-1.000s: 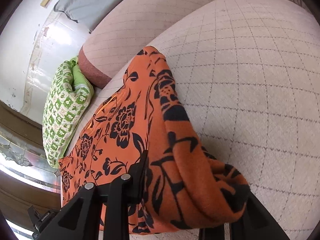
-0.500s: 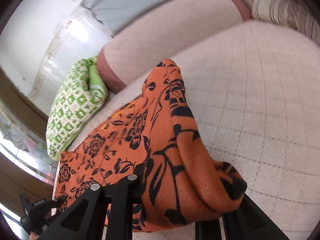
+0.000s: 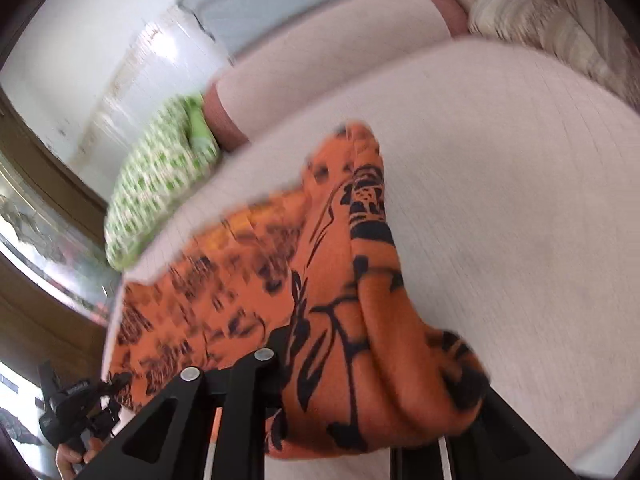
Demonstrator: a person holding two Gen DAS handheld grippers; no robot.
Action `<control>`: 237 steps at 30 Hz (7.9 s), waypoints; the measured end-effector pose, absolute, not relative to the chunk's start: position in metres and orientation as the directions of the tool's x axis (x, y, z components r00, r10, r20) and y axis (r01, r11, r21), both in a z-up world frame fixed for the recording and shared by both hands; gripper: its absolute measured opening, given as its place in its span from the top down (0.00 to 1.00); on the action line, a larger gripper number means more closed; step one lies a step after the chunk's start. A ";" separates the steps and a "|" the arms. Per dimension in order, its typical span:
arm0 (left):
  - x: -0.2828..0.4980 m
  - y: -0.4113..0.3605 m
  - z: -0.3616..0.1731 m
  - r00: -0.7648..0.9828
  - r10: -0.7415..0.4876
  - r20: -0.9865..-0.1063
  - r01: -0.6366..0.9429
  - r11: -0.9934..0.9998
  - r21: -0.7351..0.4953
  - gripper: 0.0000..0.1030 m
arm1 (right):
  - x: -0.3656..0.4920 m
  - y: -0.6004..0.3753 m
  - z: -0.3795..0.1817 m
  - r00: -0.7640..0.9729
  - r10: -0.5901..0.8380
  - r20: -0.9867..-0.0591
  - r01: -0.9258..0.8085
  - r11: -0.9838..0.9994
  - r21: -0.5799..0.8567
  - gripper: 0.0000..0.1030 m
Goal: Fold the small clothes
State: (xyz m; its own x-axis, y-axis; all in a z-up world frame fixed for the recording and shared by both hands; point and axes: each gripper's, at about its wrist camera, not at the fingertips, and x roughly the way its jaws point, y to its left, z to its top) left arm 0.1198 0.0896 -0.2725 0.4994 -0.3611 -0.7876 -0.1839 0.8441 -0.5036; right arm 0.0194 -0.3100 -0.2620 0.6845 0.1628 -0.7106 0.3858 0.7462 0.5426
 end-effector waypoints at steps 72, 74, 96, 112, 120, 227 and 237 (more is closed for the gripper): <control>0.095 0.129 -0.287 0.517 -0.245 -0.820 -0.209 0.893 -0.399 0.62 | 0.033 -0.180 -0.211 0.718 0.323 -0.616 0.012 0.880 0.475 0.72; 0.098 0.129 -0.290 0.534 -0.247 -0.809 -0.225 0.880 -0.417 0.62 | 0.041 -0.175 -0.215 0.719 0.326 -0.614 0.019 0.873 0.487 0.72; 0.107 0.104 -0.270 0.636 -0.316 -0.704 -0.156 0.841 -0.518 0.20 | 0.078 -0.167 -0.257 0.630 0.389 -0.673 0.052 0.843 0.535 0.73; 0.142 0.113 -0.289 0.621 -0.352 -0.700 -0.236 0.768 -0.596 0.72 | 0.073 -0.174 -0.259 0.632 0.431 -0.644 0.033 0.815 0.578 0.73; 0.129 0.066 -0.218 0.703 -0.322 -0.634 -0.011 0.887 -0.462 0.75 | 0.068 -0.193 -0.258 0.635 0.464 -0.617 0.049 0.773 0.632 0.74; 0.090 -0.062 -0.203 0.774 -0.244 -0.584 0.369 0.924 0.102 0.21 | -0.004 -0.307 -0.187 0.806 0.247 -0.538 0.157 0.787 0.597 0.46; 0.103 -0.036 -0.202 0.778 -0.212 -0.592 0.315 0.946 0.075 0.21 | 0.014 -0.269 -0.185 0.796 0.286 -0.533 0.084 0.821 0.565 0.46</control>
